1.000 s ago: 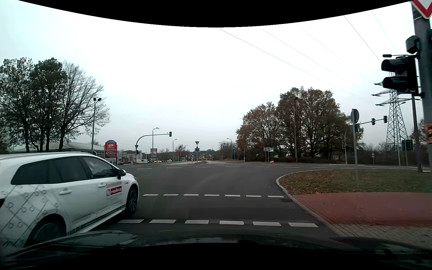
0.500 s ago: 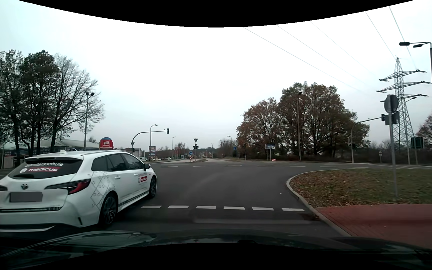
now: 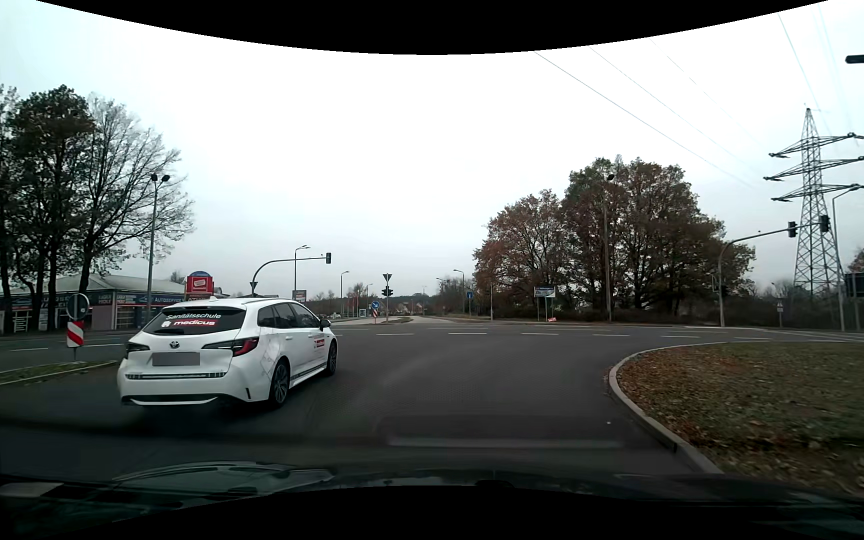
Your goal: Follow the waypoints while adhering to traffic rules and regulations
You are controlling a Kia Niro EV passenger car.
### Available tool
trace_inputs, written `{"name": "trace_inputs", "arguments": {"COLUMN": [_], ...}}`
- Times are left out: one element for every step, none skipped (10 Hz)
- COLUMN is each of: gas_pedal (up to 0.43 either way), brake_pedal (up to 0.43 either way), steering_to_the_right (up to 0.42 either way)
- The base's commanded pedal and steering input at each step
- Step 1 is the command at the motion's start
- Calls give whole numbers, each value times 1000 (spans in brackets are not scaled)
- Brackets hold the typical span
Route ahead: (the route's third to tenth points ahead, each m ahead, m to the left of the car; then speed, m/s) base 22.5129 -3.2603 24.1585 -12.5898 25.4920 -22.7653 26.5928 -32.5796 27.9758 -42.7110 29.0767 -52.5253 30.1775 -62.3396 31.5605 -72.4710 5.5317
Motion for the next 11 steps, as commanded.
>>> {"name": "trace_inputs", "arguments": {"gas_pedal": [287,280,248,240,228,220,220,209,197,189,177], "brake_pedal": [0,0,0,0,0,0,0,0,0,0,0], "steering_to_the_right": [23,34,46,57,66,77,92,105,118,129,141]}}
